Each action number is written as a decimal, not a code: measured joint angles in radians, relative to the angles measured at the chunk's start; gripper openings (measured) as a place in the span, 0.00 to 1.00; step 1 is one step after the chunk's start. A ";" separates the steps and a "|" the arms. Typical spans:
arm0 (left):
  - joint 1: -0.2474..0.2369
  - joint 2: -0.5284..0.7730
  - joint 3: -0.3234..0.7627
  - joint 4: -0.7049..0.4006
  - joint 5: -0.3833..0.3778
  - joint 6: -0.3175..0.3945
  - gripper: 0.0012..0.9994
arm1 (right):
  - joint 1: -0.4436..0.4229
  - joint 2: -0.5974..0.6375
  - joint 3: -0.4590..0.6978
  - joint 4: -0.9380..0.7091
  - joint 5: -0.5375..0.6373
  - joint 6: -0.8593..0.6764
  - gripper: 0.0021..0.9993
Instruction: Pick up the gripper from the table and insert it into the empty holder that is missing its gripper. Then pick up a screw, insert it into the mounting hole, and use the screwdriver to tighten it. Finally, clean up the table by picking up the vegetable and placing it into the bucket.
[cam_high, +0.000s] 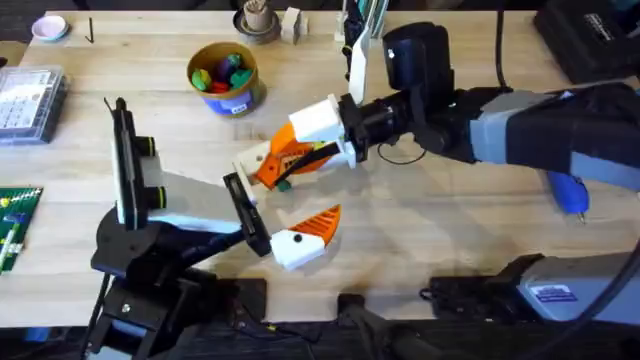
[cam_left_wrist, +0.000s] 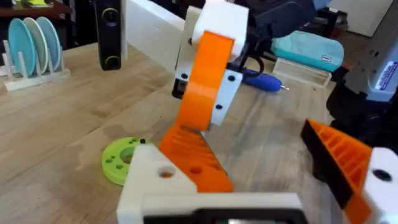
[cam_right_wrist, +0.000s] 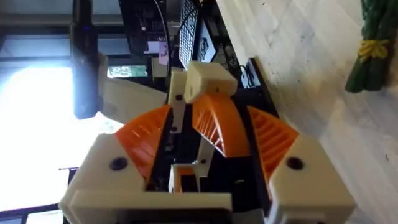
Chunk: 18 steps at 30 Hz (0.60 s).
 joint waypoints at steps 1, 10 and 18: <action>0.000 0.000 0.000 0.000 0.000 0.000 0.99 | -0.006 0.000 0.000 0.000 -0.008 -0.003 0.75; 0.000 0.000 0.000 0.000 0.000 0.000 0.99 | -0.050 0.000 0.000 -0.009 -0.051 -0.049 0.75; 0.000 0.000 0.000 0.000 0.000 0.000 0.99 | -0.050 0.000 0.000 -0.010 -0.070 -0.072 0.73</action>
